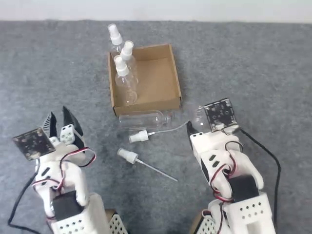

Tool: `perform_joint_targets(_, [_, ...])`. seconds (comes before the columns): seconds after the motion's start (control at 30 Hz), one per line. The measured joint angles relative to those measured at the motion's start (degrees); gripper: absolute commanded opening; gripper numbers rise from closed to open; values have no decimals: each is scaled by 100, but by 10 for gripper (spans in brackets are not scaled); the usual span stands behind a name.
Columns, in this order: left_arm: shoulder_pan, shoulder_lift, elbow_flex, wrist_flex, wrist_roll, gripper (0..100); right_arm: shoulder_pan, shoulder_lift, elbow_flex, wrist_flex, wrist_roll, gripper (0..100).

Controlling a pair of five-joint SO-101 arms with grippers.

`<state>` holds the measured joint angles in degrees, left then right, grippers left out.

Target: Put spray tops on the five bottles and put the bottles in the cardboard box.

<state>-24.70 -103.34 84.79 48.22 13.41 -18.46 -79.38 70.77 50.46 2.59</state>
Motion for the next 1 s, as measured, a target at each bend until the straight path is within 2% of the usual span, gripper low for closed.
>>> perform_joint_targets(0.2, [35, 0, -659, 730, -53, 130, 202, -615, 431, -202, -141, 76])
perform_joint_targets(0.47, [440, 0, -1389, 1653, -791, 137, 185, -1222, 571, -220, -141, 76])
perform_joint_targets(0.67, [844, 0, -1512, 1873, -1495, 137, 185, -1319, 747, -220, -141, 76])
perform_joint_targets(0.83, [1108, 0, -1512, 2119, -1767, 138, 193, -1319, 747, -220, -141, 76])
perform_joint_targets(1.0, [1134, 976, -1987, 2136, -1802, 138, 185, -1319, 747, -220, -141, 76])
